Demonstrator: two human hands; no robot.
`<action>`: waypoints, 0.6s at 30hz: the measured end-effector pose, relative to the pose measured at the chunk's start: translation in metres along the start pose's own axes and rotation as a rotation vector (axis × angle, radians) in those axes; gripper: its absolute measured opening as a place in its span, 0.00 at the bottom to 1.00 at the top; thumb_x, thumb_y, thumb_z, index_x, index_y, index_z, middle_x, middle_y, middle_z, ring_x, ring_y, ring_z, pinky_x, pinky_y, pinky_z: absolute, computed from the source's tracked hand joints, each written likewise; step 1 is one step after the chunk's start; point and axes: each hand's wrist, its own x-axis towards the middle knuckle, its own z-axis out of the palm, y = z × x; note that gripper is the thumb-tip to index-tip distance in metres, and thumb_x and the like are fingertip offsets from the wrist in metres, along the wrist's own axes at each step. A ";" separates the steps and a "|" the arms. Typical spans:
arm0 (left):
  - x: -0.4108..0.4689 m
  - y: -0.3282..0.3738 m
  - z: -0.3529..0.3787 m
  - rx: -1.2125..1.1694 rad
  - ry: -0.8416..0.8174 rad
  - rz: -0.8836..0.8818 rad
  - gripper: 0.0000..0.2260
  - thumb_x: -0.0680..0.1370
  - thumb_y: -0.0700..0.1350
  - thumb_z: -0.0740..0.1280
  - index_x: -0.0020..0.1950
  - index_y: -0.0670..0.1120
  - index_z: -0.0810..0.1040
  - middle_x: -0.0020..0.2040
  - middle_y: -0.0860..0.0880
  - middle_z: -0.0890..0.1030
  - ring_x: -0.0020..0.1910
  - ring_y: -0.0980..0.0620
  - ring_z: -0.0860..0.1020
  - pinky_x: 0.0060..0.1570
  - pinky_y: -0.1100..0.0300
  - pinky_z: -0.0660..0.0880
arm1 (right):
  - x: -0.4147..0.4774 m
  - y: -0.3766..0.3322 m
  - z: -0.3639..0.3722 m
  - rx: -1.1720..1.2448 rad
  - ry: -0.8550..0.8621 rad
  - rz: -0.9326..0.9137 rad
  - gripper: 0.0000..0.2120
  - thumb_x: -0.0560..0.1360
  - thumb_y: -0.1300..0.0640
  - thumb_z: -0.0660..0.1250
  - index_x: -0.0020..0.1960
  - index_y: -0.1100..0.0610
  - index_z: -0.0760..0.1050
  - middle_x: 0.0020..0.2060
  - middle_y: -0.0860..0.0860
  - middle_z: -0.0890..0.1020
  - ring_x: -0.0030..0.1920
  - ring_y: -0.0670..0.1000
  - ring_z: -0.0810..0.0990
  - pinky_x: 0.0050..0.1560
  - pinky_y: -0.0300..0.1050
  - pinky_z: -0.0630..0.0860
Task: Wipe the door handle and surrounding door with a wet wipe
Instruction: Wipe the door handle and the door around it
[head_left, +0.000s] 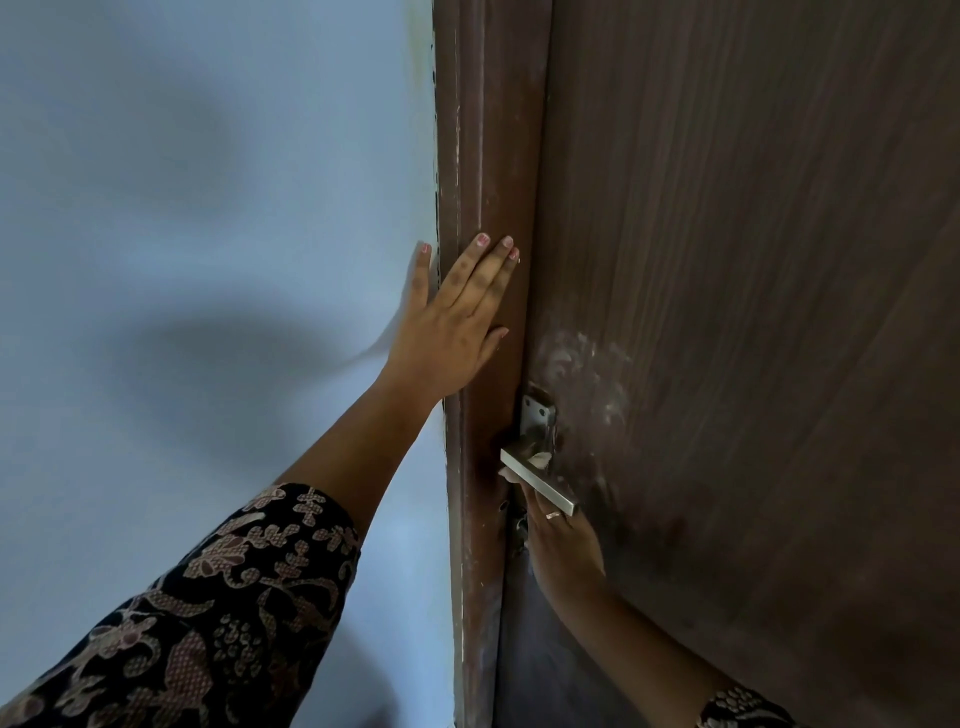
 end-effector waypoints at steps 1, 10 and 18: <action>0.000 0.000 0.000 -0.001 0.003 -0.001 0.31 0.80 0.60 0.48 0.79 0.46 0.48 0.80 0.47 0.53 0.78 0.47 0.51 0.72 0.37 0.46 | 0.002 -0.002 0.003 -0.006 -0.005 -0.049 0.31 0.76 0.55 0.67 0.74 0.64 0.58 0.75 0.54 0.59 0.74 0.56 0.59 0.70 0.50 0.64; -0.001 0.000 -0.001 0.010 0.004 -0.004 0.31 0.80 0.59 0.49 0.79 0.46 0.49 0.79 0.47 0.53 0.78 0.47 0.52 0.72 0.36 0.46 | 0.029 -0.020 0.014 0.157 -0.168 0.051 0.27 0.83 0.58 0.52 0.76 0.63 0.43 0.77 0.58 0.51 0.76 0.58 0.49 0.75 0.53 0.49; 0.000 -0.001 -0.003 0.018 -0.010 -0.001 0.31 0.80 0.59 0.49 0.79 0.46 0.49 0.80 0.47 0.53 0.78 0.47 0.51 0.72 0.37 0.46 | 0.006 -0.017 0.004 0.242 -0.028 0.167 0.35 0.75 0.45 0.66 0.74 0.63 0.58 0.72 0.56 0.66 0.73 0.57 0.62 0.72 0.52 0.59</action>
